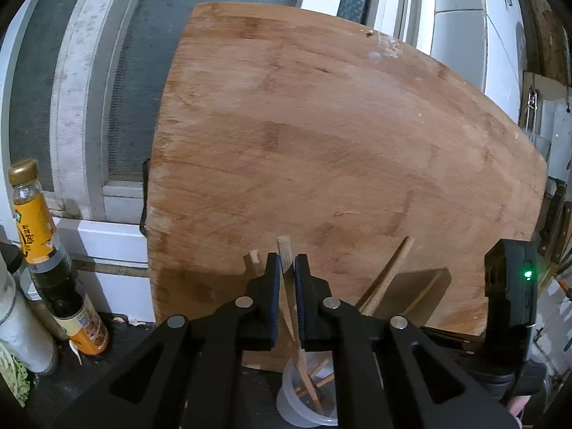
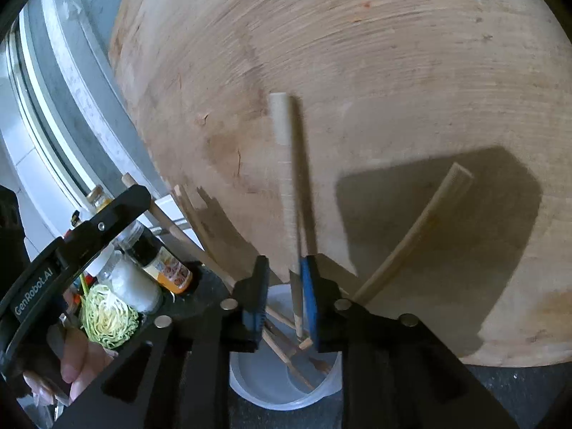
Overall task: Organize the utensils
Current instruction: 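Lower the held chopstick into the plastic cup and open the right gripper, then withdraw the right gripper from the cup and move it to the chopsticks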
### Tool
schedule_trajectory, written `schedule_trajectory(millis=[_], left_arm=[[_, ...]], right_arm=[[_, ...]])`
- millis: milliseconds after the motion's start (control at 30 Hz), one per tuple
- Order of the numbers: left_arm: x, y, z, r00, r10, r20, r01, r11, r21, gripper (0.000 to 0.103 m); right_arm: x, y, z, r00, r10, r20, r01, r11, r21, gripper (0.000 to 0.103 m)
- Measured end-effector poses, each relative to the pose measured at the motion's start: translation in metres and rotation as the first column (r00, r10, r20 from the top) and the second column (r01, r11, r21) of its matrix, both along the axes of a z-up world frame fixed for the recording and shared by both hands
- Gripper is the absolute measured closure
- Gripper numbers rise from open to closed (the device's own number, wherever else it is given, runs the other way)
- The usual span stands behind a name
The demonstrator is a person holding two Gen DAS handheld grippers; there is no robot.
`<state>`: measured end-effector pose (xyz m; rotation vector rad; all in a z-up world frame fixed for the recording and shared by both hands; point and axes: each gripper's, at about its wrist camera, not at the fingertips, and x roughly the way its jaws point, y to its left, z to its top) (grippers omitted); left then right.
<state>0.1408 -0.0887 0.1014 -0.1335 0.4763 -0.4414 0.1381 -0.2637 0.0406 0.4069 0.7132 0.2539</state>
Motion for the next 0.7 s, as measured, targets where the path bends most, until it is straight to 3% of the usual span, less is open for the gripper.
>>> schedule_trajectory(millis=[167, 267, 333, 467, 567, 633, 700], left_arm=[[-0.002, 0.008, 0.000, 1.000, 0.015, -0.014, -0.015, 1.000, -0.013, 0.096], [-0.004, 0.018, 0.000, 1.000, 0.028, 0.001, -0.028, 0.999, -0.016, 0.090], [-0.010, 0.023, 0.000, 1.000, 0.021, 0.013, -0.020, 0.999, -0.027, 0.075], [-0.023, 0.032, 0.008, 0.998, 0.017, 0.054, -0.014, 0.998, -0.057, 0.064], [-0.033, 0.040, 0.017, 0.995, 0.045, 0.088, -0.039, 0.996, -0.076, 0.041], [-0.039, 0.046, 0.022, 0.990, 0.093, 0.106, -0.086, 0.994, -0.067, 0.018], [-0.042, 0.052, 0.024, 0.981, 0.159, 0.112, -0.156, 0.987, -0.031, 0.013]], right_arm=[[-0.004, 0.001, 0.001, 0.998, 0.058, -0.020, -0.057, 0.997, 0.051, 0.079], [-0.009, 0.001, 0.004, 0.998, 0.065, -0.013, -0.064, 0.997, 0.048, 0.079], [-0.010, 0.003, 0.005, 0.998, 0.064, -0.011, -0.064, 0.997, 0.037, 0.077], [-0.015, 0.004, 0.009, 0.998, 0.059, 0.018, -0.060, 0.998, 0.034, 0.069], [-0.024, 0.009, 0.017, 0.995, 0.037, 0.087, -0.034, 0.999, -0.038, 0.068], [-0.031, 0.014, 0.024, 0.989, 0.028, 0.143, -0.015, 0.996, -0.086, 0.061], [-0.040, 0.022, 0.030, 0.979, 0.024, 0.201, 0.004, 0.991, -0.136, 0.054]])
